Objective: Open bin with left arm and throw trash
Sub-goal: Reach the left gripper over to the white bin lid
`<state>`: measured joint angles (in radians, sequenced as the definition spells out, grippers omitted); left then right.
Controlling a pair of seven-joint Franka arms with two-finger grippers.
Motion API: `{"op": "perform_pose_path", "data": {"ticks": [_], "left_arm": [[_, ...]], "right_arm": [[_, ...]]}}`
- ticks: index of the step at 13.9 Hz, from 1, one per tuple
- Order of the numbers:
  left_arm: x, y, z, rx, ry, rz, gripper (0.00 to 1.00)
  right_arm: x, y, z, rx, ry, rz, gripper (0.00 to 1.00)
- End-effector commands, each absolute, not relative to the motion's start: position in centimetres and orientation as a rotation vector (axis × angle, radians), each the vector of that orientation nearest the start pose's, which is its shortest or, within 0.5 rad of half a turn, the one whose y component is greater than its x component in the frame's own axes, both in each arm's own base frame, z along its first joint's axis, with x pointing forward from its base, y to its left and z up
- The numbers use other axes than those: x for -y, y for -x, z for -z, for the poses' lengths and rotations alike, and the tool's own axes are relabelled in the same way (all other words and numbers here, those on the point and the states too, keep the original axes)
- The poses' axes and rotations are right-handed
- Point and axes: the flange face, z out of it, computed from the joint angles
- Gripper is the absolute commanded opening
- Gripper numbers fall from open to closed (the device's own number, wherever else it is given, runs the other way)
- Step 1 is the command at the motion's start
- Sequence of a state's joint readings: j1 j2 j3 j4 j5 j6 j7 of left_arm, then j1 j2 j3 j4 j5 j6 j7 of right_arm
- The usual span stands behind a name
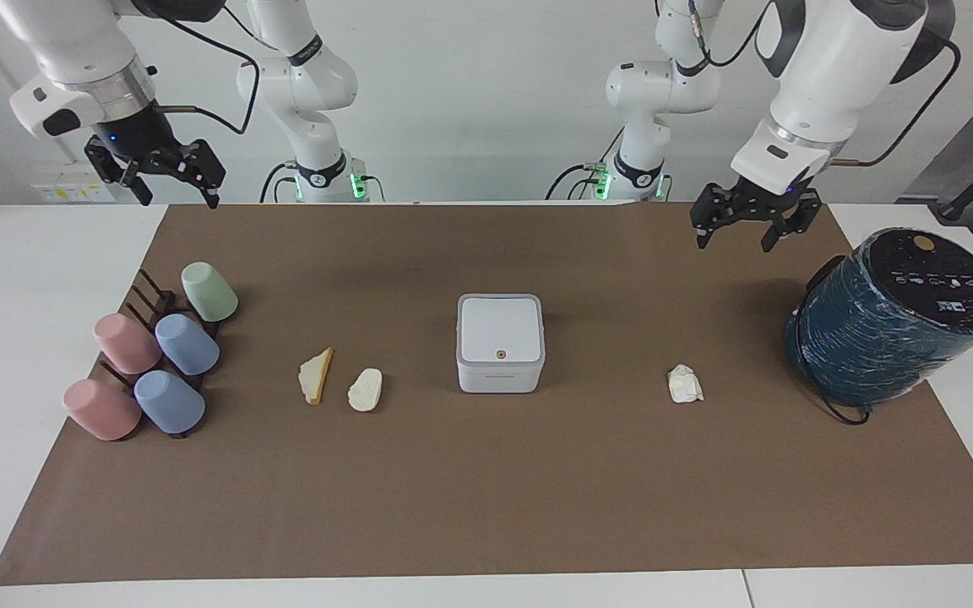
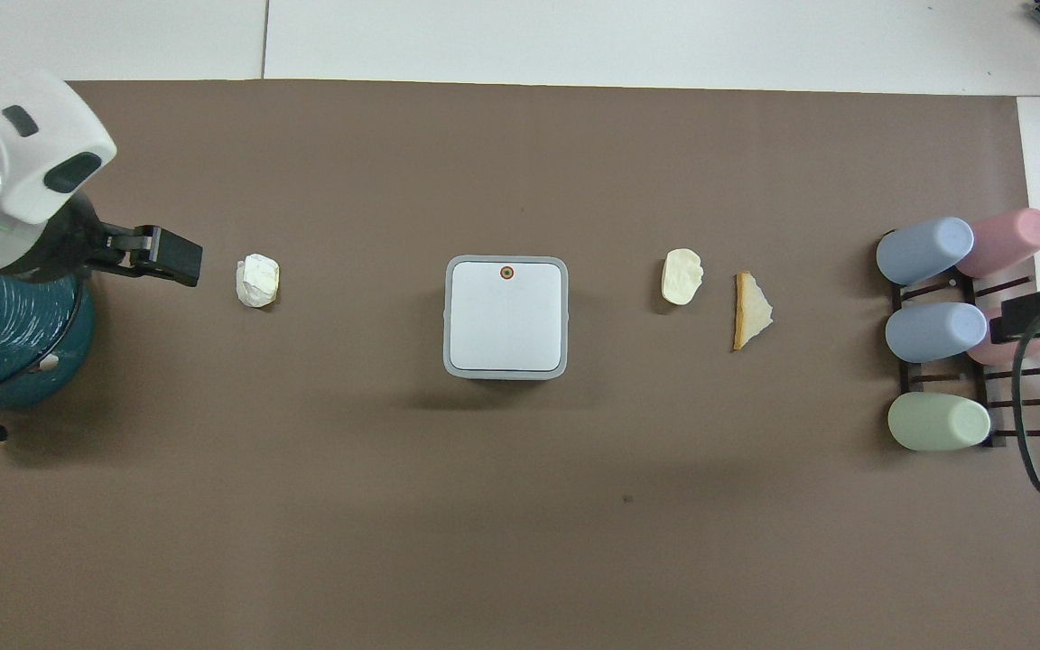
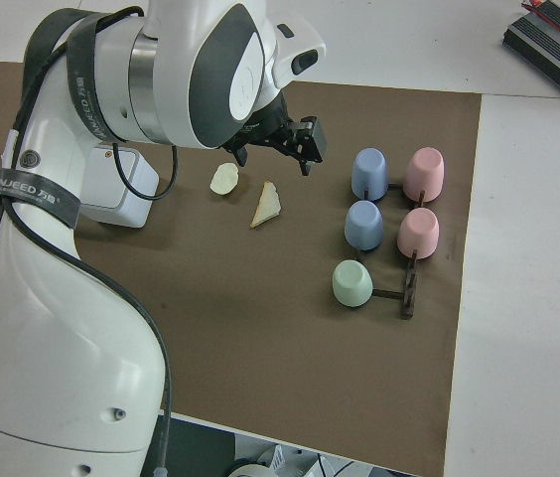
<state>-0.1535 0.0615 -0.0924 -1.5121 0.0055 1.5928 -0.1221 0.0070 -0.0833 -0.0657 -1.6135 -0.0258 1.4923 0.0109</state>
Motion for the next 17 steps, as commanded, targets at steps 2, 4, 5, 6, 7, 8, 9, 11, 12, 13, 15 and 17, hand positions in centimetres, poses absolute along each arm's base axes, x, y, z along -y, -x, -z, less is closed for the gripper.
{"op": "perform_pose_path", "data": {"ticks": [2, 4, 5, 6, 7, 8, 9, 11, 12, 13, 15, 17], "left_arm": [[21.5, -53.1, -61.6, -0.063, 3.17, 0.088, 0.84], [25.0, -51.7, -60.4, -0.011, 3.187, 0.118, 0.57], [26.3, -51.1, -59.6, 0.017, 3.195, 0.14, 0.52], [27.7, -50.4, -59.2, 0.028, 3.207, 0.16, 0.46], [29.0, -50.1, -58.8, 0.053, 3.238, 0.166, 0.29], [29.5, -50.2, -58.2, 0.074, 3.271, 0.164, 0.09], [30.6, -50.0, -57.2, 0.064, 3.3, 0.159, 0.0], [32.3, -50.2, -55.8, 0.072, 3.326, 0.191, 0.0], [33.2, -50.5, -55.1, 0.095, 3.335, 0.208, 0.0], [33.9, -50.8, -54.5, 0.113, 3.349, 0.238, 0.0], [35.1, -51.6, -52.9, 0.146, 3.367, 0.268, 0.0], [35.9, -52.6, -51.3, 0.191, 3.385, 0.302, 0.0]], "right_arm": [[3.5, -51.4, -64.4, -0.097, 3.141, -0.065, 1.0], [3.5, -51.4, -64.4, -0.094, 3.141, -0.065, 1.0], [3.5, -51.4, -64.4, -0.094, 3.141, -0.066, 1.0], [3.5, -51.4, -64.4, -0.094, 3.14, -0.065, 1.0], [3.5, -51.4, -64.4, -0.094, 3.141, -0.066, 1.0], [3.5, -51.4, -64.5, -0.094, 3.14, -0.063, 1.0], [3.5, -51.4, -64.5, -0.094, 3.14, -0.063, 1.0], [3.5, -51.4, -64.4, -0.094, 3.14, -0.065, 1.0], [3.5, -51.4, -64.4, -0.09, 3.141, -0.07, 1.0], [3.8, -51.3, -64.5, -0.097, 3.141, -0.073, 1.0], [3.9, -51.3, -64.5, -0.101, 3.139, -0.073, 1.0], [3.6, -51.3, -64.5, -0.092, 3.141, -0.068, 1.0]]}}
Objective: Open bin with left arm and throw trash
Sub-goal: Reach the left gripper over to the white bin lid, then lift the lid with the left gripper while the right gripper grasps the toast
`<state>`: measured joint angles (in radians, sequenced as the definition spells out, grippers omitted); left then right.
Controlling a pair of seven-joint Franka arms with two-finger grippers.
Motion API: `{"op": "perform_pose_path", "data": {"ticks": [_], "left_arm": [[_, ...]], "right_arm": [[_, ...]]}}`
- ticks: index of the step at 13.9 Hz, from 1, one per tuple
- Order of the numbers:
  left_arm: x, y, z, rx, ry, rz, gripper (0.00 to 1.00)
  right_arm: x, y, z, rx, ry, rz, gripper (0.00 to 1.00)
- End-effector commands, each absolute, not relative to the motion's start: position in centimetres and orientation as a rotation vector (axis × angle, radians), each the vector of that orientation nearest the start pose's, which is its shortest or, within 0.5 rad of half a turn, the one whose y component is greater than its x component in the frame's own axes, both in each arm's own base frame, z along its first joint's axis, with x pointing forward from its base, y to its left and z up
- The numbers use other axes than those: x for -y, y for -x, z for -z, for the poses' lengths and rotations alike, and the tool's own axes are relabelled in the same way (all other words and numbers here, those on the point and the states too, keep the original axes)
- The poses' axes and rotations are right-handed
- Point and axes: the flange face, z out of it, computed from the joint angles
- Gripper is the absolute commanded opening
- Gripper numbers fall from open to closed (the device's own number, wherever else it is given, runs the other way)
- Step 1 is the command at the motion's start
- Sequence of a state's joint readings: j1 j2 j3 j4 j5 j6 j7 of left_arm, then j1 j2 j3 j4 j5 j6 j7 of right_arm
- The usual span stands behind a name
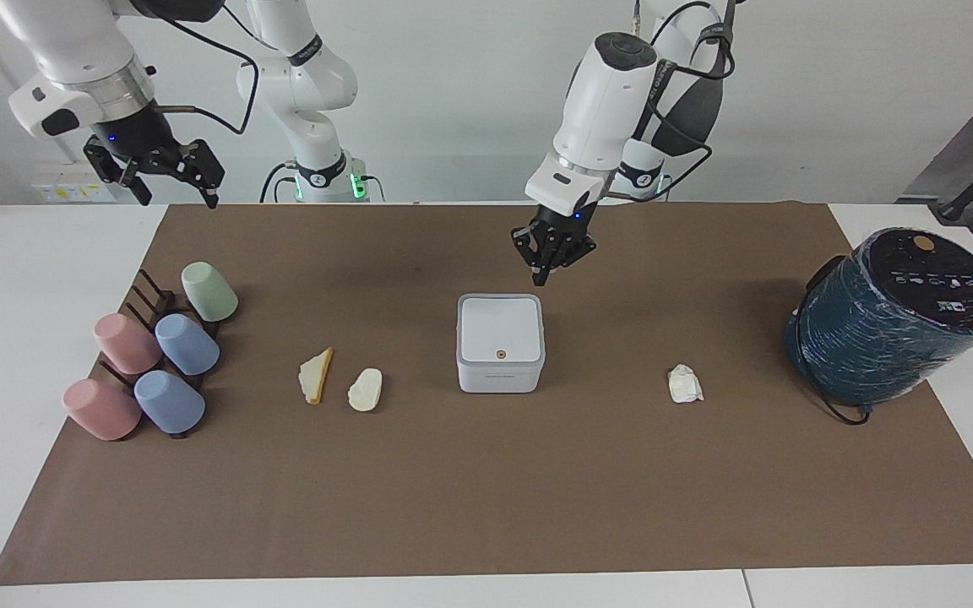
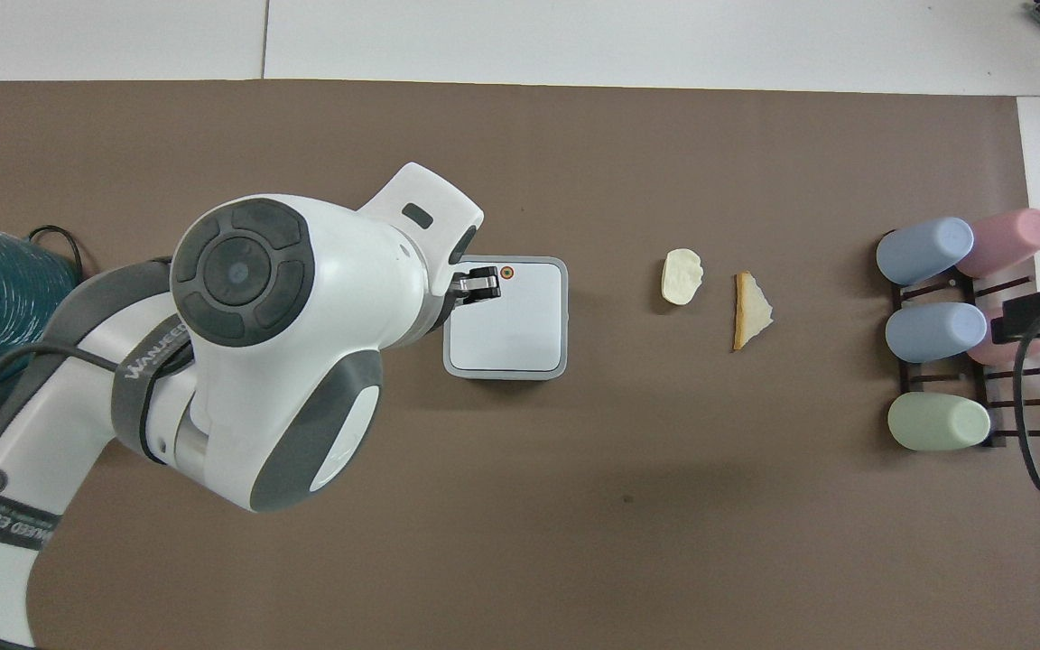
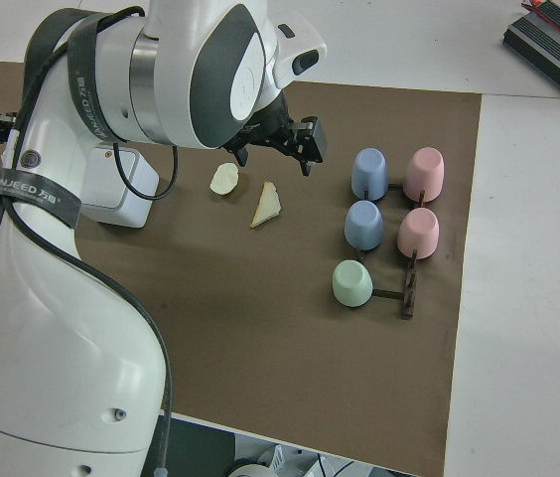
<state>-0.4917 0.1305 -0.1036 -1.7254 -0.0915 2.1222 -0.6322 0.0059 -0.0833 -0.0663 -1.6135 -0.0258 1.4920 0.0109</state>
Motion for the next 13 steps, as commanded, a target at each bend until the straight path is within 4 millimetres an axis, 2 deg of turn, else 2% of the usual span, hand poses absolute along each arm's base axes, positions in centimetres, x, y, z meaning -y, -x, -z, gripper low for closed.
{"op": "perform_pose_path", "data": {"ticks": [1, 3, 7, 9, 13], "left_arm": [[36.1, -52.9, -51.1, 0.222, 3.401, 0.324, 0.0], [36.4, -53.4, -50.6, 0.252, 3.426, 0.333, 0.0], [36.8, -54.4, -48.9, 0.298, 3.457, 0.362, 0.0], [37.3, -55.1, -47.0, 0.315, 3.454, 0.35, 0.0], [37.9, -55.6, -45.1, 0.323, 3.456, 0.361, 0.0]], "right_arm": [[3.9, -51.1, -64.9, -0.099, 3.141, -0.058, 1.0], [4.1, -51.2, -64.9, -0.106, 3.141, -0.039, 1.0], [3.8, -51.8, -63.8, -0.094, 3.139, 0.002, 1.0], [3.4, -52.2, -62.5, -0.086, 3.137, 0.024, 1.0], [2.2, -53.3, -58.6, -0.075, 3.087, 0.075, 1.0]]}}
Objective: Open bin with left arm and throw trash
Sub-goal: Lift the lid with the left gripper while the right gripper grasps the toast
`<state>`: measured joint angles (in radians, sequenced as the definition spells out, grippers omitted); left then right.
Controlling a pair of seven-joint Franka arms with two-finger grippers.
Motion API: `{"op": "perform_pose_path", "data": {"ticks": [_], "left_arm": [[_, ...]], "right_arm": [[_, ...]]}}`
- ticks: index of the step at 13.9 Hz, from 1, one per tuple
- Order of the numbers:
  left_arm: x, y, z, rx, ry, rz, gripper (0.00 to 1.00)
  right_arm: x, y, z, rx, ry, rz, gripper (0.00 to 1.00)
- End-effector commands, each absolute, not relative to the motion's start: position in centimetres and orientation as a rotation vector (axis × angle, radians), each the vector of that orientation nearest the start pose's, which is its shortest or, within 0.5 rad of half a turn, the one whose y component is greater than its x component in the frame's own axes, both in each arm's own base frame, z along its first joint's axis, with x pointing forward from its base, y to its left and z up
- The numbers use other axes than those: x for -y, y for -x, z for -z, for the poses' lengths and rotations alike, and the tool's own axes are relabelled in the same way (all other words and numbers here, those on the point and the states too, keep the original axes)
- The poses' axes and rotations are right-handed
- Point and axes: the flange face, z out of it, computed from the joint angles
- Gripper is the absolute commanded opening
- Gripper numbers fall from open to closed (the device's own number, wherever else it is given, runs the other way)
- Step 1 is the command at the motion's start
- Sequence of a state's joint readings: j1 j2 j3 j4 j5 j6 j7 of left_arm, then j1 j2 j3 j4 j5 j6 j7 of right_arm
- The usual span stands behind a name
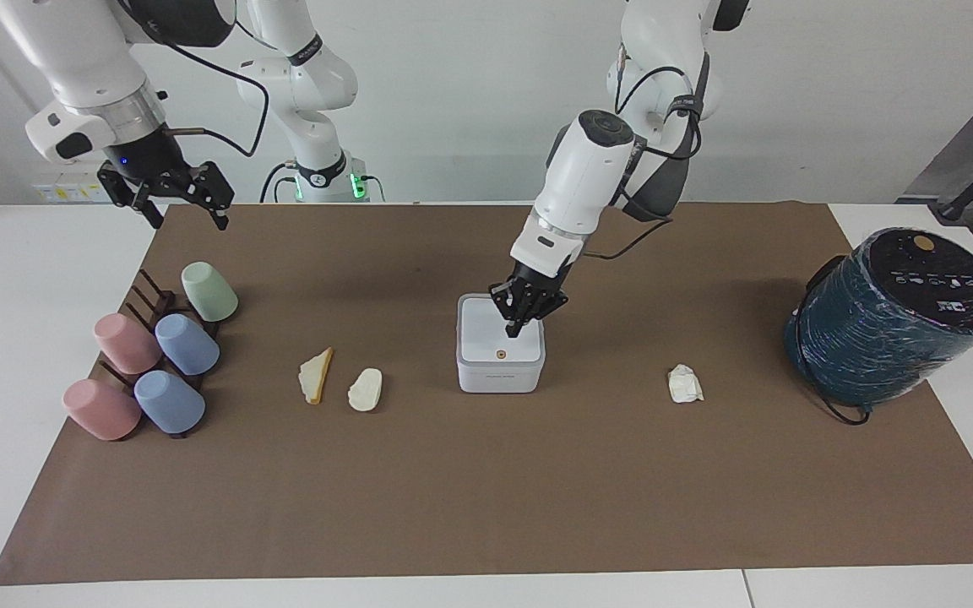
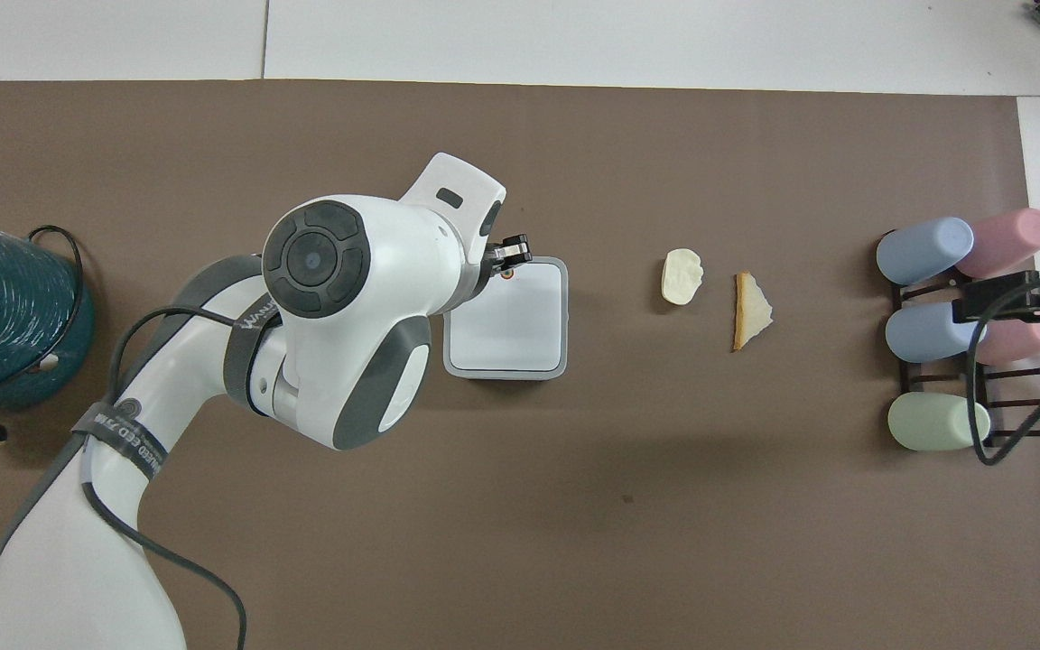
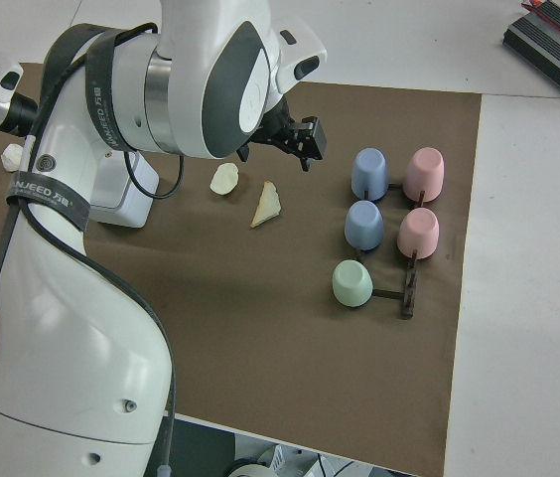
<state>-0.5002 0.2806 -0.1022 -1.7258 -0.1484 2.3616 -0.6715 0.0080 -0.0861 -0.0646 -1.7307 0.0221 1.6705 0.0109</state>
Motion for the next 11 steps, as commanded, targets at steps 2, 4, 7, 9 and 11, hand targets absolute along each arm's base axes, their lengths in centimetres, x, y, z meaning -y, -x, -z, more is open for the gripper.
{"op": "perform_pose_path", "data": {"ticks": [2, 4, 7, 9, 11], "left_arm": [[38.2, -55.8, -44.2, 0.328, 3.459, 0.372, 0.0], [38.4, -56.1, -42.9, 0.335, 3.459, 0.376, 0.0], [39.0, -56.0, -41.1, 0.329, 3.453, 0.354, 0.0], [39.0, -55.6, -40.1, 0.317, 3.443, 0.33, 0.0], [39.0, -55.3, -39.0, 0.31, 3.436, 0.318, 0.0]], "right_arm": [[0.4, -53.9, -56.5, -0.026, 3.088, 0.109, 1.0], [-1.3, -55.6, -53.5, 0.021, 3.091, 0.118, 1.0], [-3.7, -59.0, -48.6, 0.074, 3.094, 0.179, 1.0], [-4.7, -60.5, -45.3, 0.184, 3.096, 0.191, 1.0], [-5.0, -62.0, -42.0, 0.261, 3.097, 0.219, 1.0]]}}
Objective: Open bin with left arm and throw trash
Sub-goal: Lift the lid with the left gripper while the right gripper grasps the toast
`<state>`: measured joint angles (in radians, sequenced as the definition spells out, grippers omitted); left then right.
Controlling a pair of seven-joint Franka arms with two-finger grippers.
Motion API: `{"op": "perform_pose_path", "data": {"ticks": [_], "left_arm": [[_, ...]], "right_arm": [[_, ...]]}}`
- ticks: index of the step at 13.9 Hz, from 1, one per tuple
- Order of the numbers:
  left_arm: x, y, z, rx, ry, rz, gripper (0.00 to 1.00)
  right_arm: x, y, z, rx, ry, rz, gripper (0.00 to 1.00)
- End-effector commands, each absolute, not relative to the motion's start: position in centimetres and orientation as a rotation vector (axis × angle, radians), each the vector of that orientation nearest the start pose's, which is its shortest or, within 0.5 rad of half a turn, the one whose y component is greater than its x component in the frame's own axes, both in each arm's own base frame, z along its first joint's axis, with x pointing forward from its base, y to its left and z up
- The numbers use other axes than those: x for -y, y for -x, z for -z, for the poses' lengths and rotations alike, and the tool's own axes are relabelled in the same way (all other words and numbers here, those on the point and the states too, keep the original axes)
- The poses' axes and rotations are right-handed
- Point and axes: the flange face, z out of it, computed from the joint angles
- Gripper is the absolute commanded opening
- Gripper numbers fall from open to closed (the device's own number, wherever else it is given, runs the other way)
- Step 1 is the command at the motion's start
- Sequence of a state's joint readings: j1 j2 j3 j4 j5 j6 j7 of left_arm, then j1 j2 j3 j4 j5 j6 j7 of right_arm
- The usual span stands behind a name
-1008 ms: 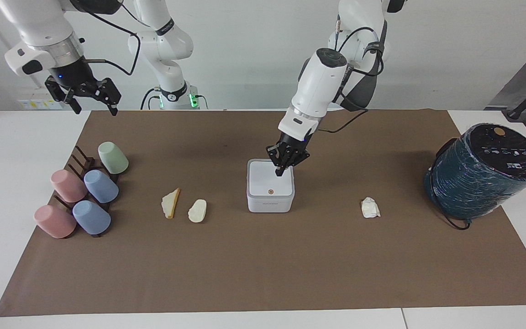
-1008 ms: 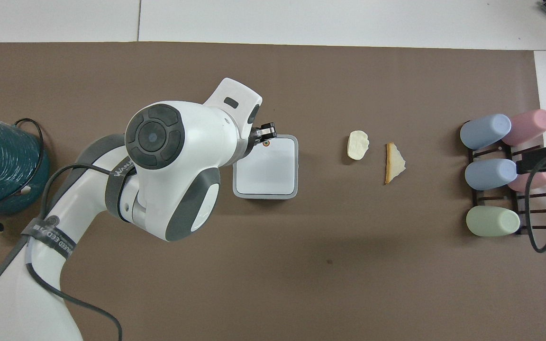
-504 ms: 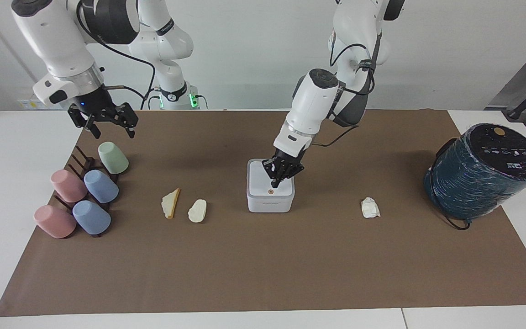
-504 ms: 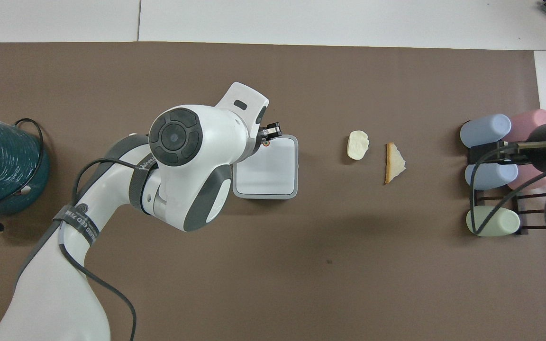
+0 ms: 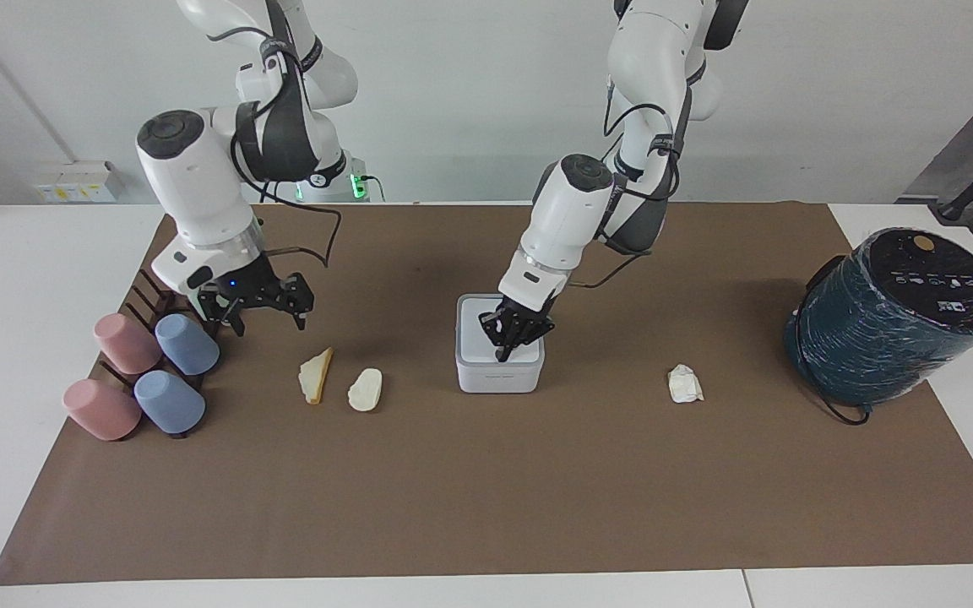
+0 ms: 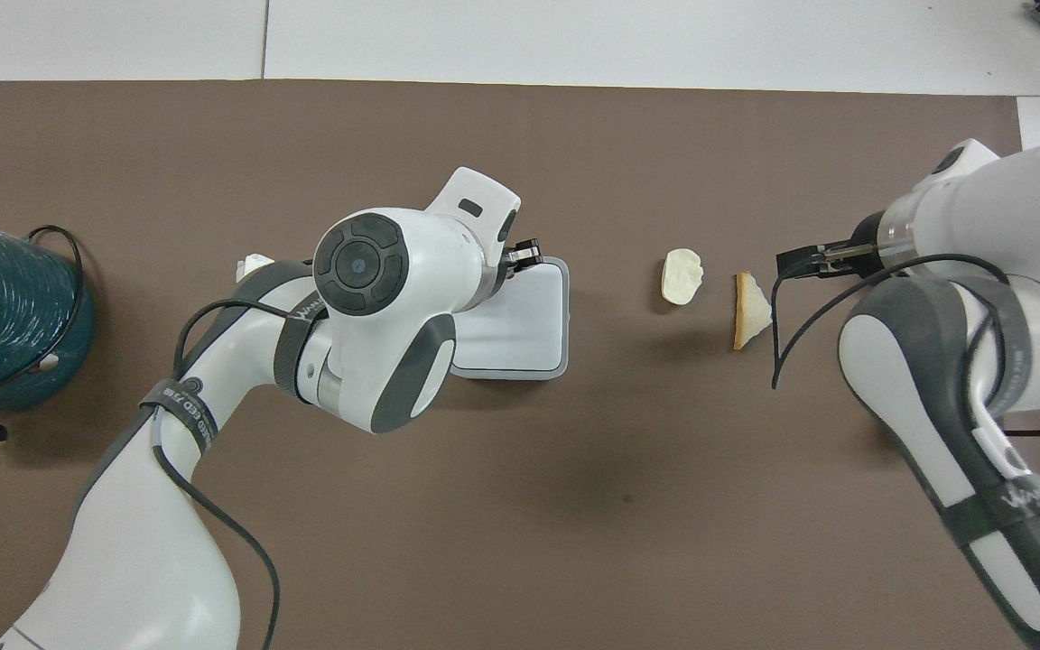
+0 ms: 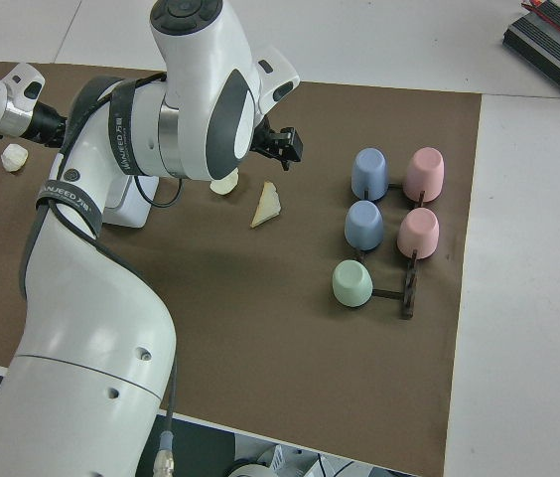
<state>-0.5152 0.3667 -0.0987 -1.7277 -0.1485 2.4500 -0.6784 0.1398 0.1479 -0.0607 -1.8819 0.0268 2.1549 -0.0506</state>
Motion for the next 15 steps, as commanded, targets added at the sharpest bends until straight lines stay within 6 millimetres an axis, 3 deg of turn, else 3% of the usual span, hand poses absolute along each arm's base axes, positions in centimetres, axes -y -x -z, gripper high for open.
{"op": "perform_pose_path", "data": {"ticks": [1, 5, 8, 10, 15], "left_arm": [[39.0, -55.0, -38.4, 0.304, 3.435, 0.322, 0.0], [38.9, -55.4, -39.2, 0.304, 3.44, 0.345, 0.0], [38.6, -56.5, -42.7, 0.294, 3.421, 0.251, 0.0], [38.3, -56.3, -44.8, 0.277, 3.396, 0.171, 0.0], [37.4, -54.5, -50.3, 0.232, 3.36, 0.053, 0.0]], "right_arm": [[-5.1, -62.6, -40.5, 0.294, 3.097, 0.234, 1.0], [-5.2, -63.3, -35.0, 0.411, 3.096, 0.264, 1.0], [-5.1, -61.9, -31.4, 0.415, 3.1, 0.243, 1.0], [-6.3, -61.7, -30.7, 0.438, 3.096, 0.233, 0.96], [-7.1, -61.2, -29.7, 0.454, 3.095, 0.204, 0.7]]}}
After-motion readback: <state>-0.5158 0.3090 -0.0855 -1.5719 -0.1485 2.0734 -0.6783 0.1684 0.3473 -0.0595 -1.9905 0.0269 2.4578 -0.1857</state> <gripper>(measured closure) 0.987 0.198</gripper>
